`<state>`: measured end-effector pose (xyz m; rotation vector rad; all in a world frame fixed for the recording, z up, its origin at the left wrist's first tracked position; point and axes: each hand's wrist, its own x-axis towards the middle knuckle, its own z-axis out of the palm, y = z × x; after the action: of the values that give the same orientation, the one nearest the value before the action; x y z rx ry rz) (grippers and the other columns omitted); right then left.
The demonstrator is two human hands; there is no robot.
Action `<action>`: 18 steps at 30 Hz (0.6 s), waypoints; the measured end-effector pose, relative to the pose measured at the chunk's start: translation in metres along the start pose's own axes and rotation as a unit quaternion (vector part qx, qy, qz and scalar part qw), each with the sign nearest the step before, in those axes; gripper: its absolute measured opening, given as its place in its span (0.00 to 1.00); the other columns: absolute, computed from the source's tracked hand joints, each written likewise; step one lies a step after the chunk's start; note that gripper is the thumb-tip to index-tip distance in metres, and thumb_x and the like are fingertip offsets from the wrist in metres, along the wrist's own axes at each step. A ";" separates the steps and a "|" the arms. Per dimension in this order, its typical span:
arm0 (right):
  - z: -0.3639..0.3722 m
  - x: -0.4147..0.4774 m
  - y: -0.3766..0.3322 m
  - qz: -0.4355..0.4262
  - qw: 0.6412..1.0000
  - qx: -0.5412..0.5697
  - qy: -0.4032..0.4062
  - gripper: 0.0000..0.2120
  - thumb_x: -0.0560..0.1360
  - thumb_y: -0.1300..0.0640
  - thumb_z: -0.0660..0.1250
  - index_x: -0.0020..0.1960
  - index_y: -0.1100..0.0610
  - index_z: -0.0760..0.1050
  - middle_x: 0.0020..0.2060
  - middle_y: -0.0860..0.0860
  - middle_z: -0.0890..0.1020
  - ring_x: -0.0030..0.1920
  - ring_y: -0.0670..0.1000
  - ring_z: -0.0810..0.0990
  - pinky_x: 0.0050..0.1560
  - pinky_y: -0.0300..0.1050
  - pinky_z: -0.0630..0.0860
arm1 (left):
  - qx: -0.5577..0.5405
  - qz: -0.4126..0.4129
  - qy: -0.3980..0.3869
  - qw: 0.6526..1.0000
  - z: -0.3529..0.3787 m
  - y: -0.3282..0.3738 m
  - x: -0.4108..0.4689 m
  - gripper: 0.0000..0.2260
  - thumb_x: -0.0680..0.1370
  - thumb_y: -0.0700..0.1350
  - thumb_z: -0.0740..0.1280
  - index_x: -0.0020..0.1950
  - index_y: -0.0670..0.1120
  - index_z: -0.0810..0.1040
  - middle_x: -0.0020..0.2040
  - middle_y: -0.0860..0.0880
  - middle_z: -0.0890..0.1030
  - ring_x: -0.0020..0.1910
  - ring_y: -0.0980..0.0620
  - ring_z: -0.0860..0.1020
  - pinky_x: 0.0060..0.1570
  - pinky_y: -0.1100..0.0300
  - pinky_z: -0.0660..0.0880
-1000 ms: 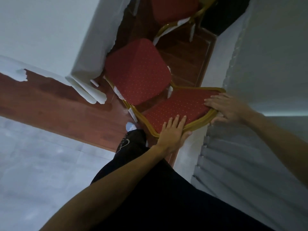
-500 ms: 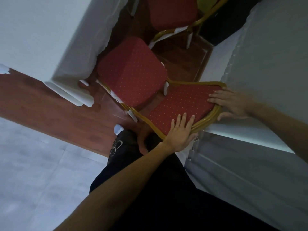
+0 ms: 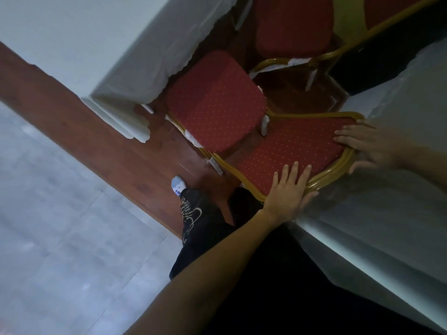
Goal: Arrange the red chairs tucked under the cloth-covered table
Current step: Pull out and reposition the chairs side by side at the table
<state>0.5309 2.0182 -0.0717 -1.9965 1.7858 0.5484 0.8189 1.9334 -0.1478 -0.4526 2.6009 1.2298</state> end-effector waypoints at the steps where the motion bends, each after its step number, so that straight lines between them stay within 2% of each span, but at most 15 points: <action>1: 0.001 0.001 0.005 -0.003 1.000 0.004 0.007 0.45 0.75 0.25 0.48 0.70 0.63 0.70 0.65 0.65 0.76 0.65 0.67 0.76 0.71 0.63 0.57 | -0.013 0.000 -0.001 1.000 -0.003 0.000 0.004 0.30 0.82 0.64 0.44 0.79 0.51 0.39 0.79 0.39 0.55 0.77 0.36 0.54 0.74 0.36 0.53; 4: -0.001 0.008 0.014 -0.013 1.000 0.008 0.023 0.44 0.75 0.25 0.47 0.70 0.62 0.69 0.64 0.65 0.77 0.63 0.67 0.77 0.69 0.63 0.58 | -0.025 -0.005 -0.001 1.000 -0.011 0.002 0.011 0.31 0.81 0.64 0.43 0.80 0.50 0.47 0.79 0.39 0.54 0.77 0.36 0.53 0.73 0.37 0.50; 7: -0.003 0.016 0.027 -0.032 0.999 -0.005 0.044 0.42 0.76 0.25 0.46 0.69 0.59 0.66 0.62 0.65 0.79 0.61 0.67 0.79 0.66 0.61 0.60 | -0.022 -0.023 0.002 1.000 -0.016 0.005 0.019 0.32 0.80 0.64 0.45 0.80 0.50 0.47 0.79 0.40 0.54 0.77 0.37 0.52 0.72 0.35 0.52; 9: -0.006 0.021 0.039 -0.036 0.999 -0.012 0.040 0.42 0.75 0.25 0.46 0.70 0.58 0.65 0.63 0.64 0.79 0.62 0.65 0.79 0.67 0.60 0.60 | -0.020 -0.035 0.018 0.999 -0.017 0.008 0.026 0.30 0.82 0.62 0.49 0.80 0.50 0.49 0.79 0.40 0.55 0.77 0.36 0.54 0.72 0.33 0.55; 14: -0.016 0.031 0.057 -0.043 0.998 -0.042 0.010 0.47 0.75 0.23 0.46 0.69 0.63 0.74 0.63 0.63 0.79 0.63 0.64 0.78 0.69 0.59 0.58 | -0.026 -0.061 0.058 0.996 -0.019 0.015 0.038 0.29 0.83 0.61 0.53 0.80 0.50 0.52 0.78 0.40 0.58 0.76 0.36 0.57 0.71 0.33 0.56; 18: -0.028 0.045 0.067 -0.054 0.996 -0.061 0.022 0.47 0.74 0.23 0.47 0.69 0.62 0.73 0.64 0.62 0.78 0.65 0.62 0.77 0.70 0.57 0.57 | -0.035 -0.073 0.078 0.994 -0.027 0.014 0.046 0.29 0.83 0.61 0.53 0.80 0.50 0.53 0.78 0.41 0.59 0.76 0.37 0.57 0.71 0.33 0.56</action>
<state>0.4694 1.9589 -0.0752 -2.1892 1.6939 0.5963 0.7687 1.9122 -0.1360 -0.7665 2.6014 1.2856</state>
